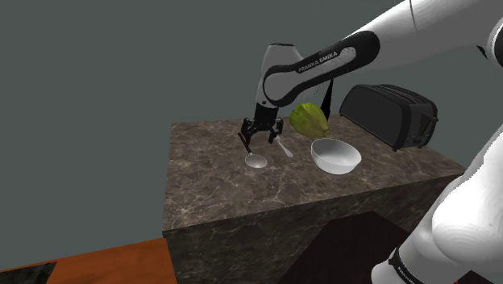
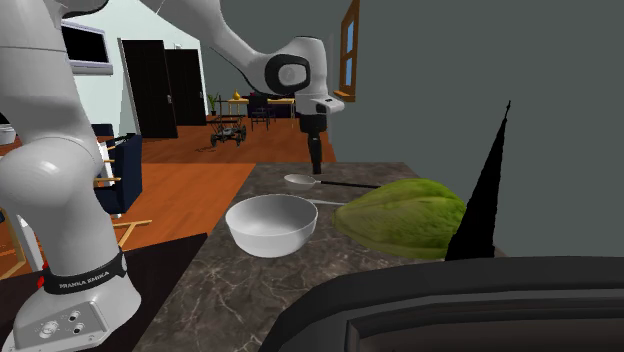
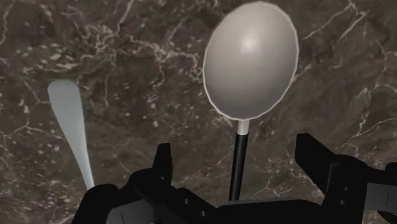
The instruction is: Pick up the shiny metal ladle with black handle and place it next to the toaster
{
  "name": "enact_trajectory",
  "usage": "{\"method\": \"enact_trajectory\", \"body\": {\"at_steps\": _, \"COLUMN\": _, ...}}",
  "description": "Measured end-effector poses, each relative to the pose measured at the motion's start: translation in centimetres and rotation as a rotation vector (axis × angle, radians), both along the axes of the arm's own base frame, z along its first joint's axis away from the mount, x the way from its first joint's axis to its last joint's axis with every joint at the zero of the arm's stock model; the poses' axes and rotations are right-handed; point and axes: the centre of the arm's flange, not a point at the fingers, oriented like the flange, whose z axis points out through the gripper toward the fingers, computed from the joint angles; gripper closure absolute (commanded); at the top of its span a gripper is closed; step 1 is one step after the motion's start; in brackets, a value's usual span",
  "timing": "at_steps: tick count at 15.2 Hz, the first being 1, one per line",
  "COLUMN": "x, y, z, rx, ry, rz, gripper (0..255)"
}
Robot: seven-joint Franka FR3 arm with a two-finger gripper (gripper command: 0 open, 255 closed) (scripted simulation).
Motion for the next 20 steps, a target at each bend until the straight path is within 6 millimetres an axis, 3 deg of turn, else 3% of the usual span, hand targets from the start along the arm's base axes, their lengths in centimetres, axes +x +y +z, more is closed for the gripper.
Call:
{"method": "enact_trajectory", "body": {"at_steps": 4, "x": 4.0, "y": -0.6, "z": -2.3, "rx": 0.002, "ry": -0.037, "rz": -0.057, "gripper": 0}}
{"method": "enact_trajectory", "body": {"at_steps": 6, "x": 4.9, "y": -0.8, "z": -3.1, "rx": 0.002, "ry": -0.044, "rz": -0.068, "gripper": 0}}
{"method": "enact_trajectory", "body": {"at_steps": 12, "x": 5.7, "y": -0.7, "z": -6.1, "rx": 0.002, "ry": -0.047, "rz": -0.071, "gripper": 0}}
{"method": "enact_trajectory", "body": {"at_steps": 19, "x": 5.8, "y": -0.6, "z": -6.4, "rx": 0.002, "ry": -0.047, "rz": -0.072, "gripper": 0}}
{"method": "enact_trajectory", "body": {"at_steps": 20, "x": 5.8, "y": -0.6, "z": -6.4, "rx": 0.002, "ry": -0.047, "rz": -0.072, "gripper": 255}}
